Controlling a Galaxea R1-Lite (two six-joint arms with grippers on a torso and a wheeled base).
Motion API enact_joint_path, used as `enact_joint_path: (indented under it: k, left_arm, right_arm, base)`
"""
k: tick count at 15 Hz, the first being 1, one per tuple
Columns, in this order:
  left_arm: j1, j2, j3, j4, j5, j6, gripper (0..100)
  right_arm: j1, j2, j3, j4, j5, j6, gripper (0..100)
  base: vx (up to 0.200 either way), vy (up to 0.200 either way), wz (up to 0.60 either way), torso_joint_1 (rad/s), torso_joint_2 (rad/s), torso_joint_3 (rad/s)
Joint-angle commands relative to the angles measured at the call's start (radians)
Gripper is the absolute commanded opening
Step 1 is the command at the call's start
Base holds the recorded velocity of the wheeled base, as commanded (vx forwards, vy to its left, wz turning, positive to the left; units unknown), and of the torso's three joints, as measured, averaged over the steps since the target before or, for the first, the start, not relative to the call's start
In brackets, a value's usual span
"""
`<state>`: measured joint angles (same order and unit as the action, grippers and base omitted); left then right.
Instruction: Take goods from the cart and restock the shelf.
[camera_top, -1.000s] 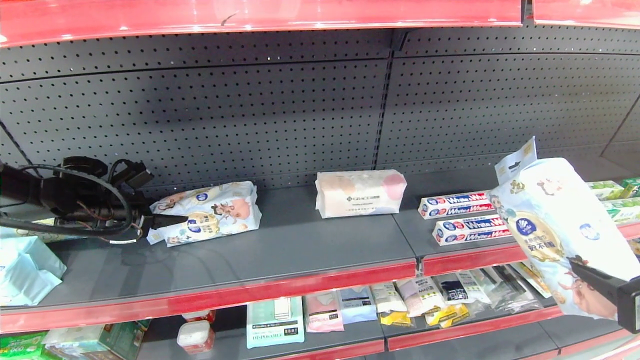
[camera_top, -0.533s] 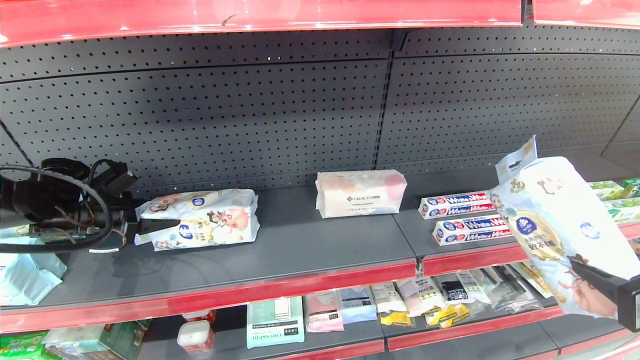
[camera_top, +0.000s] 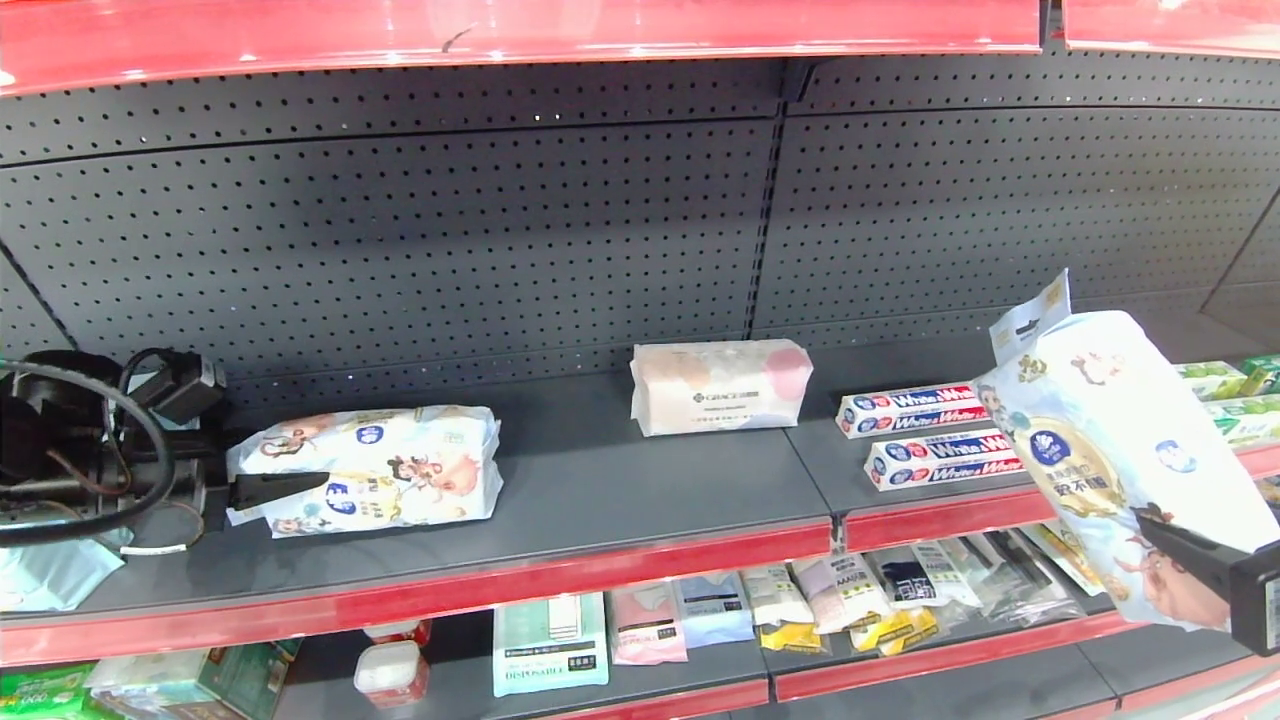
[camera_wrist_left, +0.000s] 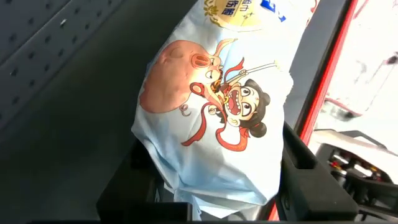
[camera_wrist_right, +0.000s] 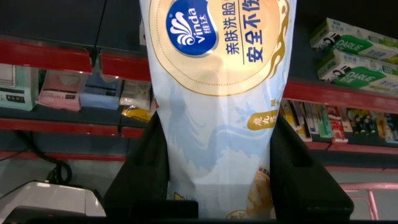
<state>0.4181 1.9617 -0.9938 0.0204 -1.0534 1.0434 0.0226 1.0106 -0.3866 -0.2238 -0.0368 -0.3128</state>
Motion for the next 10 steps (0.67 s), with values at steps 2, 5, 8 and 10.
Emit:
enact_joint_path:
  k: [2,5,8,10]
  left_arm:
    - [0.027,-0.006,0.032,0.000,-0.017,0.029,0]
    - [0.042,-0.006,0.053,-0.004,-0.027,0.049,0]
    - [0.074,-0.006,0.110,-0.025,-0.043,0.101,0]
    - [0.082,-0.006,0.132,-0.027,-0.051,0.113,0]
  right_arm:
    - [0.000,0.009,-0.012,0.000,0.000,0.000,0]
    - [0.000,0.026,-0.029,0.000,0.000,0.000,0]
    - [-0.001,0.025,-0.028,0.000,-0.002,0.000,0]
    - [0.000,0.025,-0.029,0.000,-0.002,0.000,0]
  base:
    - [0.000,0.000,0.00,0.000,0.00,0.000]
    - [0.000,0.000,0.00,0.000,0.00,0.000]
    - [0.000,0.000,0.00,0.000,0.00,0.000]
    - [0.000,0.000,0.00,0.000,0.00,0.000]
